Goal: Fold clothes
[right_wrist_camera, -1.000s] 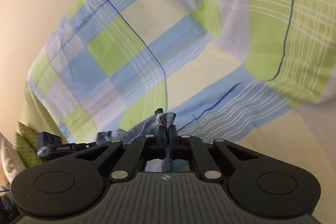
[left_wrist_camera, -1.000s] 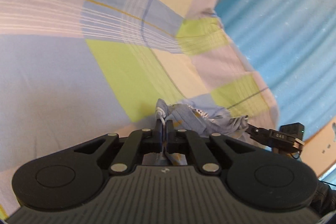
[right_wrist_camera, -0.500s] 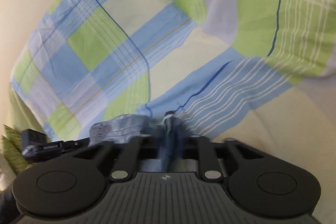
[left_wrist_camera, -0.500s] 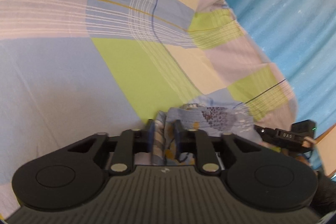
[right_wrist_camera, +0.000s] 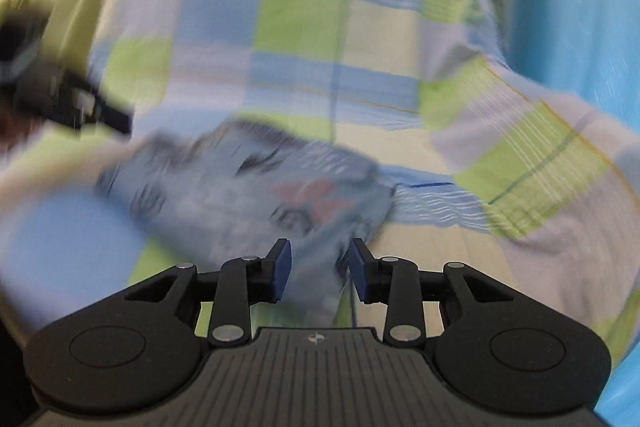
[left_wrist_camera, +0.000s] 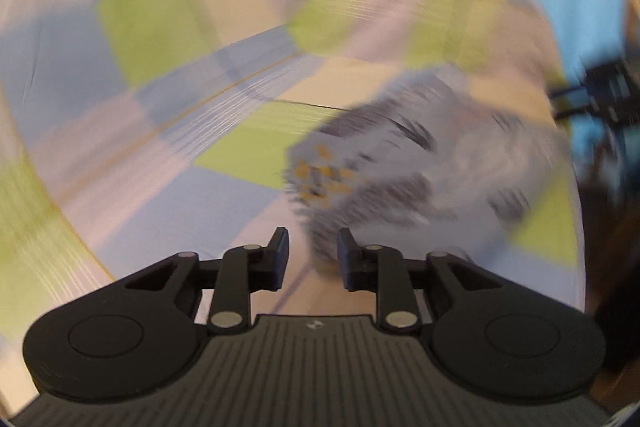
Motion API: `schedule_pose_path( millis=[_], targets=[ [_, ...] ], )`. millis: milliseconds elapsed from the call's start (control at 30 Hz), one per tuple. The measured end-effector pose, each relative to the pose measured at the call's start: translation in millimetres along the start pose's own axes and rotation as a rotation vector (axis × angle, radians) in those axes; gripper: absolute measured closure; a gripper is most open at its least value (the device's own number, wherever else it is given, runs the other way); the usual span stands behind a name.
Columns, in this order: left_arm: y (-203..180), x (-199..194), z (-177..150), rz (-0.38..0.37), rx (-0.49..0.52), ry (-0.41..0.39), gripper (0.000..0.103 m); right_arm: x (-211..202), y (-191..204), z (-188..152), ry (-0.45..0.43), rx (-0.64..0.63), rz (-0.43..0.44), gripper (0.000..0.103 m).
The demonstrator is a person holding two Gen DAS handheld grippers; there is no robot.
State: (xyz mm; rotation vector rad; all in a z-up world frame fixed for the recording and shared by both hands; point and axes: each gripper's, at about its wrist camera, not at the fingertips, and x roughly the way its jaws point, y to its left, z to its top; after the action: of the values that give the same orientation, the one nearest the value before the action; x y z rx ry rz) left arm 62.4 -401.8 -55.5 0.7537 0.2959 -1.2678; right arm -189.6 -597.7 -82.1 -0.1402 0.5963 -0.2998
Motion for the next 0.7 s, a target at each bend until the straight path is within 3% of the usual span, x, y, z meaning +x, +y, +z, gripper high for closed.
schedule_pose_path(
  millis=[133,233,367,433,467,500,533,567,633,700],
  targets=[
    [-69,-12,-25,0.078,0.365,0.003,0.072,3,46,-12,0.04,-0.348,-0.096,0.058],
    [-97,0,-41,0.134,0.509,0.011,0.07,21,62,-22,0.081,-0.509,-0.146,0.056],
    [-110,20,-41,0.216,0.594,-0.022,0.07,36,71,-22,0.073,-0.567,-0.158,0.056],
    [-112,30,-38,0.224,0.63,-0.015,0.082,44,78,-20,0.074,-0.599,-0.155,0.057],
    [-113,34,-39,0.215,0.662,-0.002,0.092,49,81,-20,0.078,-0.622,-0.155,0.057],
    [-113,35,-41,0.21,0.686,0.007,0.095,53,83,-21,0.083,-0.639,-0.156,0.062],
    [-112,35,-44,0.21,0.696,0.009,0.096,56,81,-20,0.094,-0.636,-0.157,0.078],
    [-109,34,-47,0.21,0.701,0.016,0.098,59,75,-17,0.113,-0.598,-0.166,0.086],
    [-106,31,-49,0.212,0.69,0.031,0.1,64,56,-13,0.161,-0.489,-0.181,0.093],
    [-105,28,-51,0.216,0.676,0.041,0.102,61,50,-16,0.171,-0.467,-0.179,0.094]
  ],
)
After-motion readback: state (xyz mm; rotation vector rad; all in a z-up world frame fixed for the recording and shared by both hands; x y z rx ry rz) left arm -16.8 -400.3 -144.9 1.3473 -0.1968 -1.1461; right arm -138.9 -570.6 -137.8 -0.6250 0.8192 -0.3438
